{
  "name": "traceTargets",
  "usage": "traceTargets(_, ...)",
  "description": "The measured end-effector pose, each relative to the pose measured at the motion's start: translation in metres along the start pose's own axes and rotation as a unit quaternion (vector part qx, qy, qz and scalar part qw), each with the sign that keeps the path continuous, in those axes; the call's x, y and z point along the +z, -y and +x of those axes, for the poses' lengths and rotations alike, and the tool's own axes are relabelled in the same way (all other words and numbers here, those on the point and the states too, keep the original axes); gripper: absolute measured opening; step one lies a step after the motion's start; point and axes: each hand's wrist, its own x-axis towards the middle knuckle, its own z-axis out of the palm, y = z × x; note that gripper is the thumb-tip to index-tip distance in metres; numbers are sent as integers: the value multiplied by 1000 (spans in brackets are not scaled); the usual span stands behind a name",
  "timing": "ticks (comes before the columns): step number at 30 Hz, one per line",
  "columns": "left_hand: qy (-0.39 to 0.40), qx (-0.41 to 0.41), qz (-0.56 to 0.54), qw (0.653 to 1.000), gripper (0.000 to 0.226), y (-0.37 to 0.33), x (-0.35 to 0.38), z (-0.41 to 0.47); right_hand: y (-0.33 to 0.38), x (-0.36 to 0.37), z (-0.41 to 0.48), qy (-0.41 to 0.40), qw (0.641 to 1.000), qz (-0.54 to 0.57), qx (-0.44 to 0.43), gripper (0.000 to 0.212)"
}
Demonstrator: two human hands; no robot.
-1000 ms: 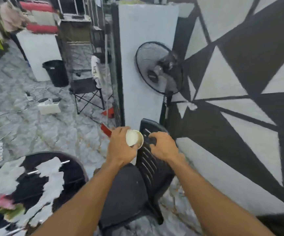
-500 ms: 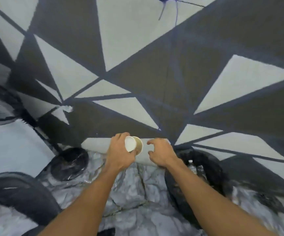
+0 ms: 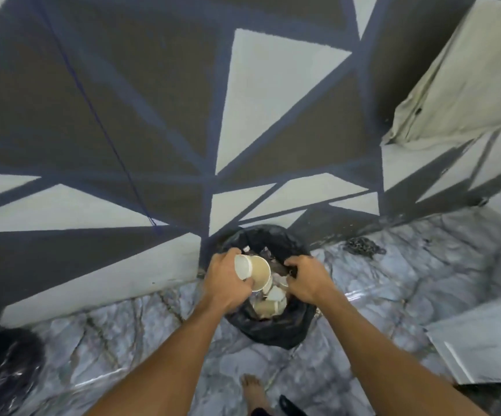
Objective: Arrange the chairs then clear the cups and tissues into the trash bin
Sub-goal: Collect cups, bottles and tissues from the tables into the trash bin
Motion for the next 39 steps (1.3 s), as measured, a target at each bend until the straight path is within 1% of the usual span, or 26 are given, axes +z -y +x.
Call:
traceTargets(2, 14, -14, -4, 1000, 59, -13, 21, 17, -18, -5, 13, 7, 1000, 4, 13, 41)
traceTargets(5, 22, -40, -23, 999, 61, -28, 52, 43, -44, -6, 39, 23, 999, 10, 29, 42)
traceTargets(8, 19, -69, -46, 996, 69, -39, 80, 67, -66, -4, 60, 27, 998, 19, 47, 42)
traceTargets(11, 59, -104, -23, 993, 79, -37, 106, 79, -81, -2, 74, 29, 998, 11, 51, 35)
traceTargets(13, 95, -120, 2, 988, 67, -31, 118, 82, -87, -3, 83, 45, 997, 16, 61, 33)
traceTargets(15, 108, -124, 9, 986, 54, -28, 120, 81, -91, -3, 92, 55, 996, 17, 68, 36)
traceTargets(18, 108, -128, -3, 986, 54, -25, 113, 84, -87, -2, 105, 60, 996, 15, 67, 44)
traceTargets(20, 93, -133, -8, 987, 55, -23, 104, 88, -77, -1, 115, 63, 997, 25, 48, 45)
traceTargets(23, 61, -120, -12, 991, 44, -17, 85, 89, -50, 1, 124, 68, 997, 26, 4, 43)
traceTargets(25, 45, -104, -9, 994, 42, -12, 69, 83, -25, 5, 126, 78, 996, 25, -35, 40)
traceTargets(28, -5, -84, 9, 996, 46, 4, 32, 68, 29, 14, 125, 89, 989, 9, -122, 39)
traceTargets(30, -43, -97, 15, 994, 49, 22, 1, 51, 72, 22, 118, 99, 978, -5, -183, 41)
traceTargets(34, -153, -147, 34, 977, 61, 64, -69, -5, 166, 48, 88, 128, 942, -28, -310, 43)
traceTargets(36, -207, -175, 46, 961, 57, 89, -98, -46, 212, 65, 58, 139, 914, -39, -379, 43)
traceTargets(39, -280, -220, 58, 933, 45, 122, -131, -119, 277, 91, -6, 158, 868, -35, -470, 43)
